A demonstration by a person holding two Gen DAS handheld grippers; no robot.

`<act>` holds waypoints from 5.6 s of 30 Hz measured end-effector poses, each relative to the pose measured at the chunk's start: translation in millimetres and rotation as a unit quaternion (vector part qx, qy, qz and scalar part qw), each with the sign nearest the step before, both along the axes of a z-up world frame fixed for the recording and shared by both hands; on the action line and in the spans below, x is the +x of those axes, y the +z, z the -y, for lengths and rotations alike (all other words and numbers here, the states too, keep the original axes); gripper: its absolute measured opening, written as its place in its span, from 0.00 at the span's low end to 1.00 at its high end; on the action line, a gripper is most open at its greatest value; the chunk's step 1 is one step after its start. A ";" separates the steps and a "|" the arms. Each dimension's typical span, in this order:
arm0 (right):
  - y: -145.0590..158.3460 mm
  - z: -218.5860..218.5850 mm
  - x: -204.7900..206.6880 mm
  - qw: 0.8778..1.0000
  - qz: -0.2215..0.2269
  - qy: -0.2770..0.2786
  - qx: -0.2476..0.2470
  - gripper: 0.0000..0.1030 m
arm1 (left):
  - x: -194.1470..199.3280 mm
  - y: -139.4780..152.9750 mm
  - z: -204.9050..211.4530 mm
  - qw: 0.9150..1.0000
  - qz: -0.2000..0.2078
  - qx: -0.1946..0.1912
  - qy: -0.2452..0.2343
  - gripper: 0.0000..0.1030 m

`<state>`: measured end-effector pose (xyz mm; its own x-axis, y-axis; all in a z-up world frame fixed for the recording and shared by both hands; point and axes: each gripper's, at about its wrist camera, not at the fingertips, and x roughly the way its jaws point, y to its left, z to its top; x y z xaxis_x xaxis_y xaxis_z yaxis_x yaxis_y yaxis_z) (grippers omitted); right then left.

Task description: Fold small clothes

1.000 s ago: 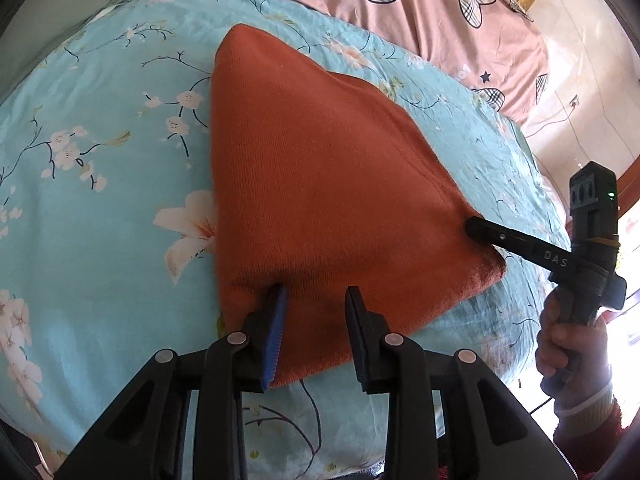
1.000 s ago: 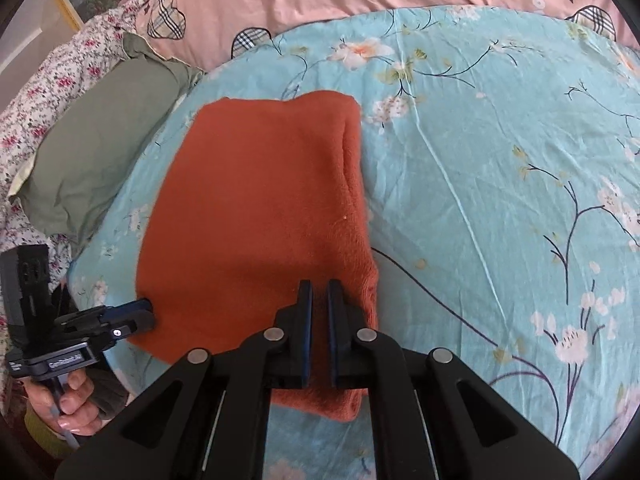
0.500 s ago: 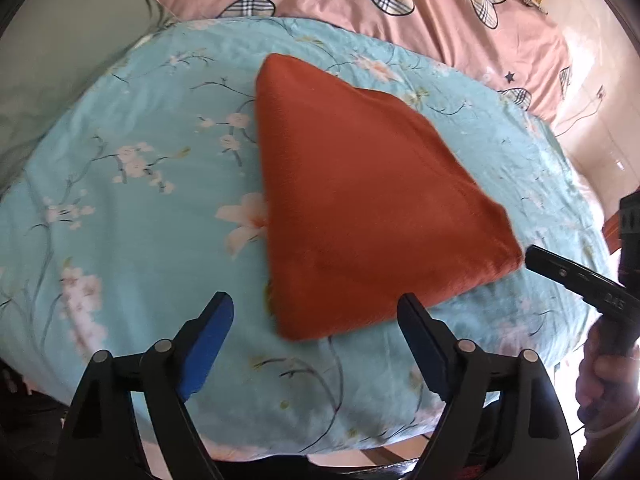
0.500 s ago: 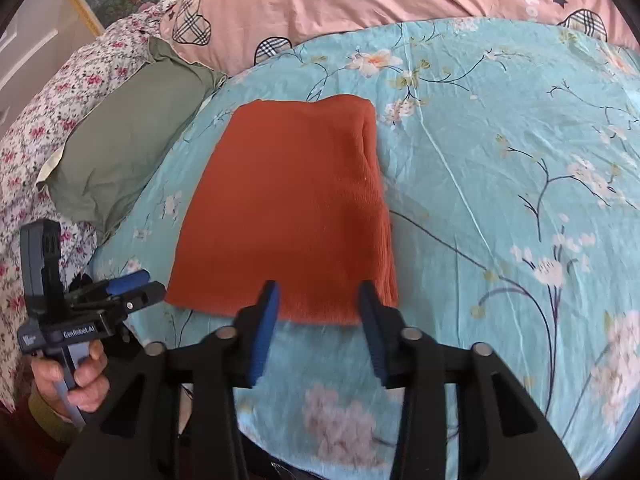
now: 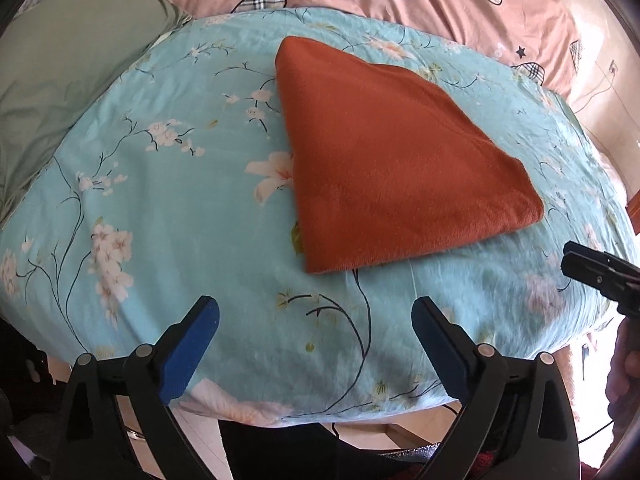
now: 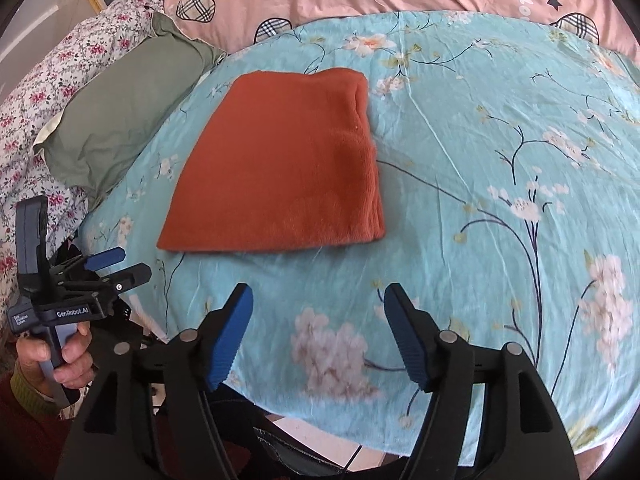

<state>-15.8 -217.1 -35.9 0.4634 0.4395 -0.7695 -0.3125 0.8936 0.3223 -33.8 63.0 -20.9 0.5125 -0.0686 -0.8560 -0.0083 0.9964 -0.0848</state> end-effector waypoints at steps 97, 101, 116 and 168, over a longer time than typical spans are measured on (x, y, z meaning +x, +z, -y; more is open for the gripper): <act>15.0 -63.5 99.8 0.997 -0.004 0.070 -0.012 0.94 | 80.0 41.6 14.4 0.994 0.070 0.084 0.032 0.99; 15.6 -62.8 100.7 0.998 -0.004 0.069 -0.012 0.94 | 79.4 42.0 14.9 0.994 0.070 0.083 0.032 0.99; 15.1 -61.6 102.8 0.997 -0.006 0.069 -0.013 0.94 | 82.2 40.7 14.3 0.994 0.070 0.080 0.031 0.99; 15.9 -66.2 99.6 0.998 -0.003 0.067 -0.010 0.94 | 80.0 40.0 15.9 0.995 0.067 0.073 0.027 0.99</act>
<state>83.8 -150.9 -20.0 0.3978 0.4809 -0.7814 -0.4270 0.8508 0.3062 46.2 47.2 19.0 0.6226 0.0822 -0.7782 -0.0614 0.9965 0.0562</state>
